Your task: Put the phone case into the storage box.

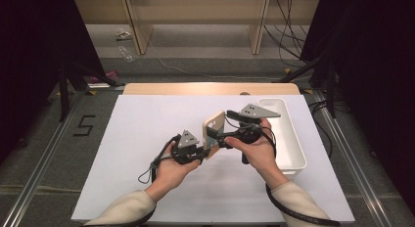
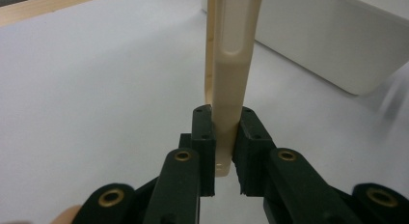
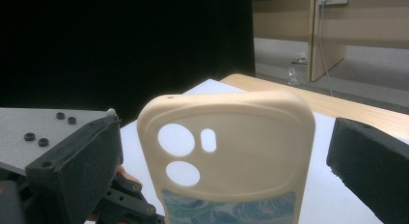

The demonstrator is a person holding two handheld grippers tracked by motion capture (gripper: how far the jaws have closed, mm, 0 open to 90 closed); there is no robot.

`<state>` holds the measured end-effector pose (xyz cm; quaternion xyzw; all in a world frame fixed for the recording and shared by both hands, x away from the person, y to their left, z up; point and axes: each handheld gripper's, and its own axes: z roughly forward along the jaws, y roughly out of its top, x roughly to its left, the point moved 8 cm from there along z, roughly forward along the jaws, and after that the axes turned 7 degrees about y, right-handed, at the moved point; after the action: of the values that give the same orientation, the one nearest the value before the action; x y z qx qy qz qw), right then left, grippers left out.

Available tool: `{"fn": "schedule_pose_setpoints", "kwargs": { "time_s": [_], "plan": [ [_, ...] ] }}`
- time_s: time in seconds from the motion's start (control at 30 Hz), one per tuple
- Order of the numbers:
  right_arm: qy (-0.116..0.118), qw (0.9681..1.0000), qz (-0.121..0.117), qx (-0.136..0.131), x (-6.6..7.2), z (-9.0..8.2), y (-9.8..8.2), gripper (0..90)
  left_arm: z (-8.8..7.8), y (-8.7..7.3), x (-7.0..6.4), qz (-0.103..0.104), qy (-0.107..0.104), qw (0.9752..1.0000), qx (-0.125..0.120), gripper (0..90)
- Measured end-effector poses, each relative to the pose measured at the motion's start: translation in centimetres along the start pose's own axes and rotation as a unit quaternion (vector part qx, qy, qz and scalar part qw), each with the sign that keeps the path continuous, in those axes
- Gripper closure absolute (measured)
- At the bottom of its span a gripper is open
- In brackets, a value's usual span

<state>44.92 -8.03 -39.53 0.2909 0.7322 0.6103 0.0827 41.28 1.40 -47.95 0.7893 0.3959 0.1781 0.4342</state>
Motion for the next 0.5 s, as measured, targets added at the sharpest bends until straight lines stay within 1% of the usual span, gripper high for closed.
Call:
{"fn": "schedule_pose_setpoints", "kwargs": {
  "time_s": [0.5],
  "plan": [
    [-0.003,1.0000,-0.002,0.003,0.08,0.27,-0.26,0.2,0.11,0.07,-0.57,0.004,-0.006,1.0000,0.001,79.6]
  ]
}}
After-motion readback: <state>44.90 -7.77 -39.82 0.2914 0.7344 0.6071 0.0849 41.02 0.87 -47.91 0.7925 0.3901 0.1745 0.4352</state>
